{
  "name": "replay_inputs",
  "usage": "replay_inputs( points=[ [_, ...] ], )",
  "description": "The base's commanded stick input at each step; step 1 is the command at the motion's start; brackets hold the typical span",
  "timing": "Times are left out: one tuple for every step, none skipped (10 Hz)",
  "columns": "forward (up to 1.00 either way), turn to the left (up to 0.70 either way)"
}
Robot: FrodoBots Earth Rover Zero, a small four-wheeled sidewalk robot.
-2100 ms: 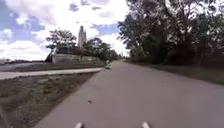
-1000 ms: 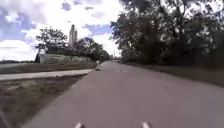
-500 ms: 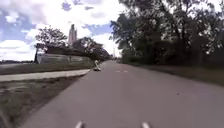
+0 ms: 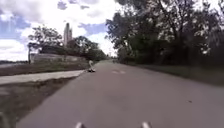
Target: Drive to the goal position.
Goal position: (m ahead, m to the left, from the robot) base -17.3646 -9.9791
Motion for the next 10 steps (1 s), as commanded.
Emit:
replay_inputs(
  points=[
    [1.0, 0.0],
    [1.0, 0.0],
    [1.0, -0.1],
    [1.0, -0.27],
    [1.0, -0.27],
    [1.0, -0.27],
    [1.0, -0.27],
    [1.0, -0.27],
    [1.0, -0.27],
    [0.7, -0.32]
  ],
)
